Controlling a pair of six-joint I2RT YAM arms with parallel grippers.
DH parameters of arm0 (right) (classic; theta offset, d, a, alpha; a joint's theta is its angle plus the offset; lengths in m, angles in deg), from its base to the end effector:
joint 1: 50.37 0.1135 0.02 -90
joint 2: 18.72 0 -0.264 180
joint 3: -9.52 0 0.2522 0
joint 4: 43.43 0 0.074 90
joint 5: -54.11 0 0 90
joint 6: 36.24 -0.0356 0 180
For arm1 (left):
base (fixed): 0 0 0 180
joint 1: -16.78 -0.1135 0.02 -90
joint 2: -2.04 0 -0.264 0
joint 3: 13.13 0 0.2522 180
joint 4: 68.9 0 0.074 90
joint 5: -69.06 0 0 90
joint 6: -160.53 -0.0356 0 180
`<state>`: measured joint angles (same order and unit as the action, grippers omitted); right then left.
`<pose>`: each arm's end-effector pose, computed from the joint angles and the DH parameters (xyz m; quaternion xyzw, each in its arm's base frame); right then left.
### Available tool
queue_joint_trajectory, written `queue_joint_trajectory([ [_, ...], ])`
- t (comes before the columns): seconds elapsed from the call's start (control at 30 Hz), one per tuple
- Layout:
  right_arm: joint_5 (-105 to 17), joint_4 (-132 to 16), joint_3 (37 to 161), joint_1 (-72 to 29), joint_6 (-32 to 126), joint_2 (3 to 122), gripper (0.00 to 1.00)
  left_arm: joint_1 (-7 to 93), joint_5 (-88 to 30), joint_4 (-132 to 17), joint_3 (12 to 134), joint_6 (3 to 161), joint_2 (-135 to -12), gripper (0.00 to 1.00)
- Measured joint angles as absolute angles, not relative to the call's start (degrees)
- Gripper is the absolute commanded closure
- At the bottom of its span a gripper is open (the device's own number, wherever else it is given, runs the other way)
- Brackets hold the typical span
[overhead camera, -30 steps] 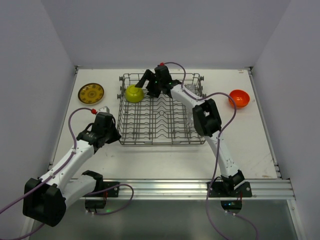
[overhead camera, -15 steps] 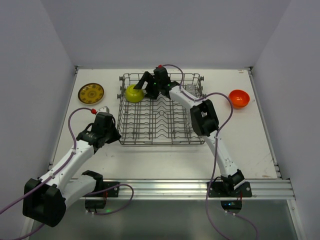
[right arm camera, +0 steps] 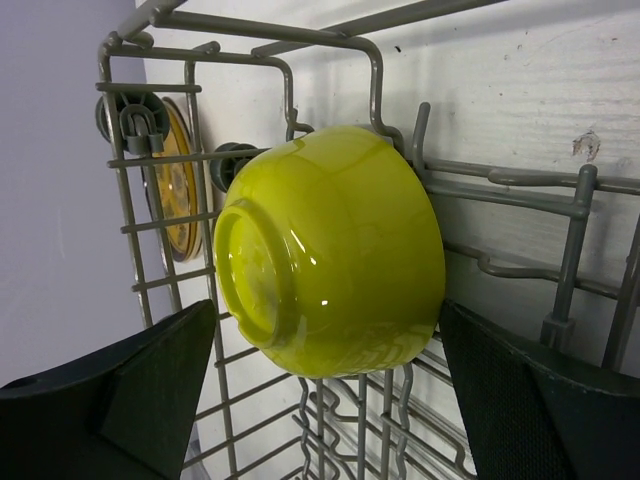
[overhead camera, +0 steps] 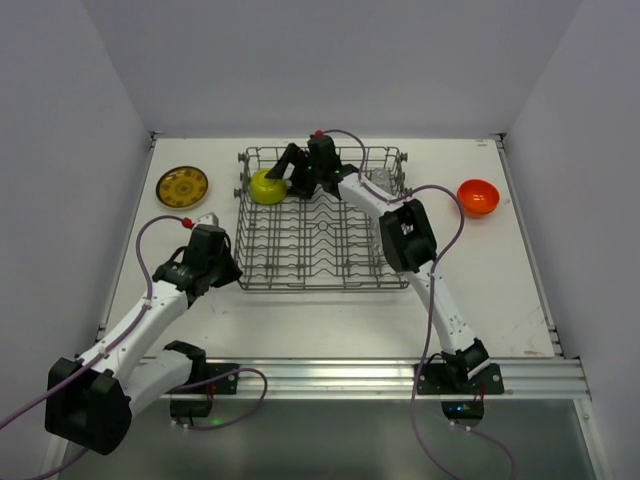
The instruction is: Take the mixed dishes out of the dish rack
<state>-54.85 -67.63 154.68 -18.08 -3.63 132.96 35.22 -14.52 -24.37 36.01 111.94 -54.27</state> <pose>0.4973 0.3279 0.1551 0.1068 0.8545 0.4455 0.2449 0.1830 -0.0568 0.2158 -0.2058 0.9206 -0.1175 0.3103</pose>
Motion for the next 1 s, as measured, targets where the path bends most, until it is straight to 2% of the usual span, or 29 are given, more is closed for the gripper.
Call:
queue_joint_trajectory([
  [0.2, -56.2, -59.5, 149.5, -18.1, -3.8, 132.4, 0.07, 35.2, -14.6, -24.1, 36.0, 111.9, -54.3, 1.00],
  [0.57, -56.9, -53.5, 145.1, -18.1, -3.2, 131.2, 0.12, 35.2, -14.7, -24.1, 36.0, 111.9, -54.2, 1.00],
  [1.0, -58.2, -46.9, 139.3, -18.1, -3.5, 127.2, 0.14, 35.2, -14.7, -24.1, 36.0, 111.9, -54.2, 1.00],
])
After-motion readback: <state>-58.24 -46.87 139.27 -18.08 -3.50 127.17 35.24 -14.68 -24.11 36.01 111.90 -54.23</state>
